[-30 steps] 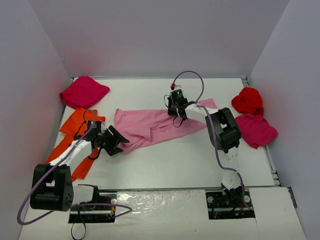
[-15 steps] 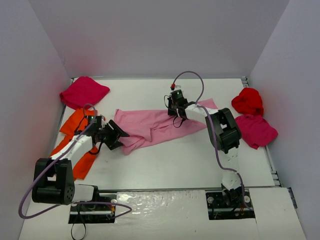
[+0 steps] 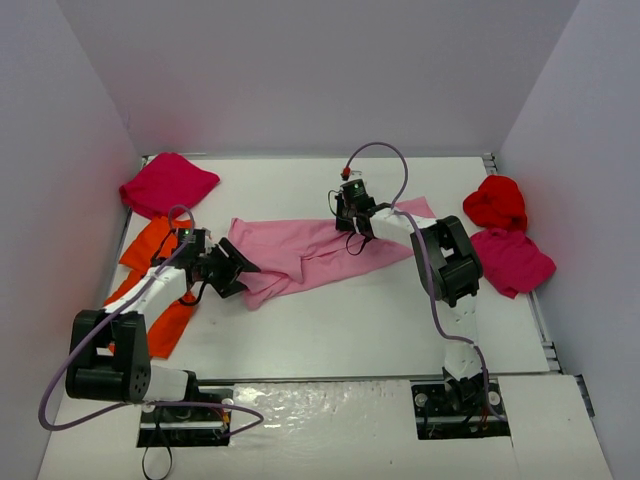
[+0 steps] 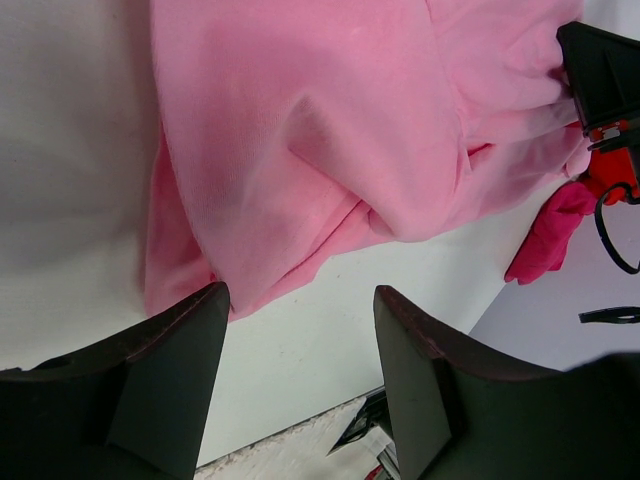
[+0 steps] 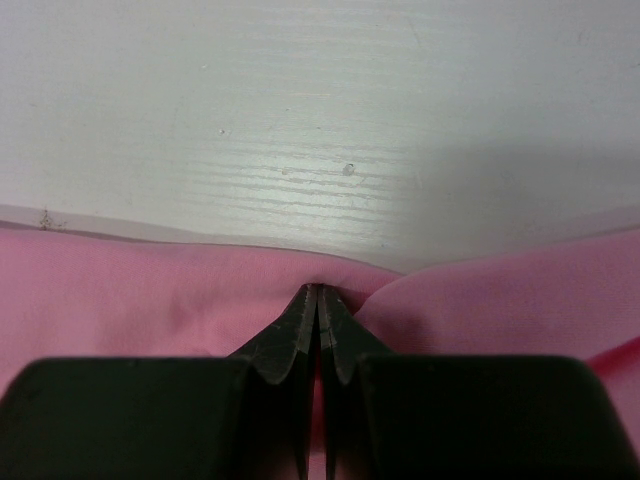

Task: Fold and stack the t-shirts
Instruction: Fold the tshirt

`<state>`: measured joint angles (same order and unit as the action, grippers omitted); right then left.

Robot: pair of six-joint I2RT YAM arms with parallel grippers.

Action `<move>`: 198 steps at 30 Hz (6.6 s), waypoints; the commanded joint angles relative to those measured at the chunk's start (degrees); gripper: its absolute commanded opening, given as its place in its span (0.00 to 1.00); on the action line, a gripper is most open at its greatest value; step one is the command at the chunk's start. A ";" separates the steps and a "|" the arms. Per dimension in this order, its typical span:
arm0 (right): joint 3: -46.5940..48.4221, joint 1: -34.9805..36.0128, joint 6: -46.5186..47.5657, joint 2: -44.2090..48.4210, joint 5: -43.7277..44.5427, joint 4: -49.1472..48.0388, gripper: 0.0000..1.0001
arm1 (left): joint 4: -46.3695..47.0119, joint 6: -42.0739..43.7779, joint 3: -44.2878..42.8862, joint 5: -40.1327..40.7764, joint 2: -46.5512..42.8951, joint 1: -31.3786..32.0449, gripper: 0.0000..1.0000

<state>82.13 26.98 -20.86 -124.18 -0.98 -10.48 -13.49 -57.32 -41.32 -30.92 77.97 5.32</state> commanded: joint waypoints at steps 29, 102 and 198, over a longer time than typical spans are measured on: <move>-4.16 -0.09 1.17 -7.15 -1.14 12.67 0.00 | 7.62 -0.69 -0.54 0.06 3.06 0.41 0.47; -4.08 -0.09 1.44 -7.83 -1.57 12.41 0.00 | -8.14 1.34 3.79 -5.84 -20.06 -5.11 0.00; -19.29 4.75 -1.96 33.38 35.32 25.15 0.00 | 7.18 4.99 -30.61 9.25 27.68 22.54 0.00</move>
<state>62.39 32.01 -22.26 -90.62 32.77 14.61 -1.86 -56.10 -67.09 -25.93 109.30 28.01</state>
